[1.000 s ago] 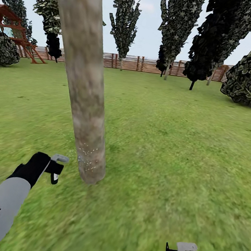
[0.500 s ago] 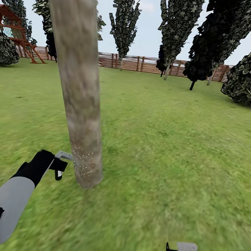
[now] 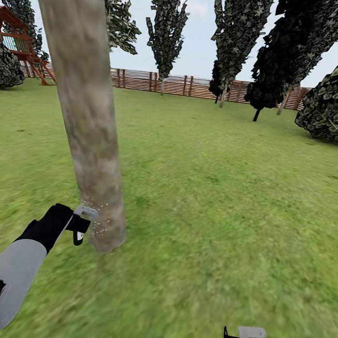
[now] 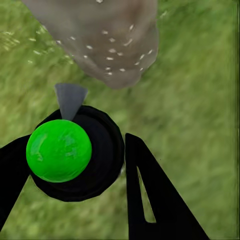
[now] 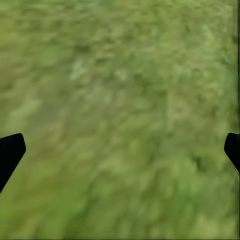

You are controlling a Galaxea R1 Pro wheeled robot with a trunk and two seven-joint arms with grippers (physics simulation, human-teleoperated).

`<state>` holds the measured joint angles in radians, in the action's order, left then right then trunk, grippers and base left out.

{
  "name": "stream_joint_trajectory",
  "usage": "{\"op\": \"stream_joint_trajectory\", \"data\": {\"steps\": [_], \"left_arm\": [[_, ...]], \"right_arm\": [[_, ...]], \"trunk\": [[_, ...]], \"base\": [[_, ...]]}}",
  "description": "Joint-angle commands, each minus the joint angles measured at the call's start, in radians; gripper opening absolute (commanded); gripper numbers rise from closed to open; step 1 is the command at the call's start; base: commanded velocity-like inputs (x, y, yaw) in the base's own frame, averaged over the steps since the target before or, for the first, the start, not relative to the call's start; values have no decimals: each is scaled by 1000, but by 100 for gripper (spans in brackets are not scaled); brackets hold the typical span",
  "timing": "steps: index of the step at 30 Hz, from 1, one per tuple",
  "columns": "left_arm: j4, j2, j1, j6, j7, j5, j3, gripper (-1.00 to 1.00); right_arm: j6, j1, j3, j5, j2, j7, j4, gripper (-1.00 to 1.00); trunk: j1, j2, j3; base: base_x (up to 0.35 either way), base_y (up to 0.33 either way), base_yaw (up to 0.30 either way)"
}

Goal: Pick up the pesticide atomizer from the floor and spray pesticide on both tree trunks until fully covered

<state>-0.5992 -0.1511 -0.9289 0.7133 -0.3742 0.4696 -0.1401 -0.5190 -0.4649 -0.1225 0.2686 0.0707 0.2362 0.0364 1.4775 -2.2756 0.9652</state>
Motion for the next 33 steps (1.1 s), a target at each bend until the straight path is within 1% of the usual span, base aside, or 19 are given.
{"op": "stream_joint_trajectory", "data": {"steps": [1,16,19,21,22,23,24,26,27,29,33], "left_arm": [[-3,1,-1,3,-9,11,-5,-100],[-3,-3,-1,3,-7,8,-9,-100],[0,-10,6,2,-6,7,-11,-100],[-2,-13,30,0,-5,6,-26,-100],[-6,-15,52,-3,0,7,-46,-100],[-8,-16,64,-5,15,6,-58,-100],[-9,-16,75,-7,46,6,-72,-100],[-9,-15,82,-7,78,5,-85,-100],[-9,-12,86,-10,101,3,-104,-100],[-14,0,87,-12,111,0,-126,-100],[-14,-2,85,-12,155,-1,-128,-100]], "right_arm": [[-3,0,-8,11,0,3,-1,100],[-3,0,-8,11,0,3,-1,100],[-3,0,-8,11,-1,3,0,100],[-3,-1,-8,11,-1,3,0,100],[-3,-1,-8,11,-2,3,0,100],[-3,-1,-8,11,-2,3,0,100],[-3,-1,-8,11,-2,4,0,100],[-3,-1,-8,11,-2,3,0,100],[-3,0,-8,11,-2,3,0,100],[-3,-1,-8,11,-2,3,0,100],[-3,-1,-8,11,0,4,-1,100]], "trunk": [[0,0,1],[0,0,1],[0,0,1],[0,0,1],[0,0,1],[0,0,1],[0,0,1],[0,0,1],[0,0,1],[0,0,1],[0,0,1]], "base": [[0,-271,0],[0,-271,0],[0,-271,116],[0,-271,236],[0,-271,267],[0,-271,272],[0,-271,275],[0,-271,276],[0,-271,277],[0,-271,153],[82,-271,4]]}}
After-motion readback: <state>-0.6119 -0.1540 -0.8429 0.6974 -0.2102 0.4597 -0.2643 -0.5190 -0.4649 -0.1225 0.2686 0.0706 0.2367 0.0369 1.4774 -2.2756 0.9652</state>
